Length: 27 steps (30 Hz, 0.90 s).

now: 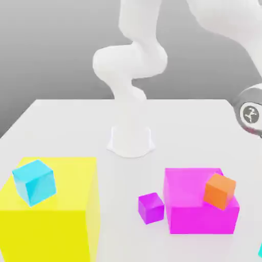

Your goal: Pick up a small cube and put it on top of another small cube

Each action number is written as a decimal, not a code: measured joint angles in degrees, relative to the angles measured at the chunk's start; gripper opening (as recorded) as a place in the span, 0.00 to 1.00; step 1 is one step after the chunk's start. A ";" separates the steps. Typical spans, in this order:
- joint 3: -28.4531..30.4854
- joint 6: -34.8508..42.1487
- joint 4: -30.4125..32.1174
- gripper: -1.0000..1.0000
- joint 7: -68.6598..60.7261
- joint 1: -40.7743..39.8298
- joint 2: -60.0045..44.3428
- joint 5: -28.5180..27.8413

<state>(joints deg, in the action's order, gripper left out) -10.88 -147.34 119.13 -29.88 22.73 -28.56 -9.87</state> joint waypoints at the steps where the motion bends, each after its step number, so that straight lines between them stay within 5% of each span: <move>1: 0.33 -1.36 -0.46 0.50 -0.02 0.40 -2.08 -0.60; 2: 0.75 -2.83 -0.94 0.50 0.20 0.79 -4.16 -1.22; 3: 1.27 -4.24 -1.37 0.00 0.37 1.23 -6.06 -1.64; 14: 0.03 0.88 0.06 0.00 -0.58 -0.09 0.36 0.21; 27: 18.21 20.40 0.91 0.00 23.62 -14.60 21.83 4.85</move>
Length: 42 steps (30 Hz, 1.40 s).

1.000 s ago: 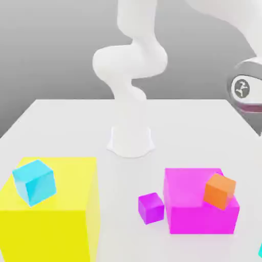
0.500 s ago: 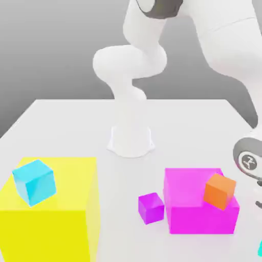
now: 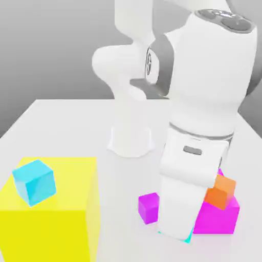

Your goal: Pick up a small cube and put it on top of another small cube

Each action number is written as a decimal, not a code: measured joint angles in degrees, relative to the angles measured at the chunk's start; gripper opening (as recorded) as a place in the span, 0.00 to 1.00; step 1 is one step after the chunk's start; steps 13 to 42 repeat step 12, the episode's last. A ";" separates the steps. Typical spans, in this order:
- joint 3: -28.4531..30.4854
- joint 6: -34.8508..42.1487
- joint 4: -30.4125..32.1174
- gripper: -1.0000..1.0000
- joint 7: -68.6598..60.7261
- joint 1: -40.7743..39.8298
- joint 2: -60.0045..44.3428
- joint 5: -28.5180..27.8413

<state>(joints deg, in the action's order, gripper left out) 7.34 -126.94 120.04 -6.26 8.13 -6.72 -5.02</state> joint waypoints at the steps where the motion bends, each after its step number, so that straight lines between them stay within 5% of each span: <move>1: 1.31 1.58 0.04 0.00 1.98 -2.56 1.67 0.49; 5: 5.85 9.09 -0.24 0.00 11.02 -13.04 8.80 3.24; 8: 5.83 5.77 2.91 0.00 12.96 -14.13 8.47 4.72; 9: 5.90 3.67 4.27 1.00 12.97 -13.75 7.72 5.00; 42: 5.90 3.67 4.27 1.00 12.96 -13.13 7.72 5.01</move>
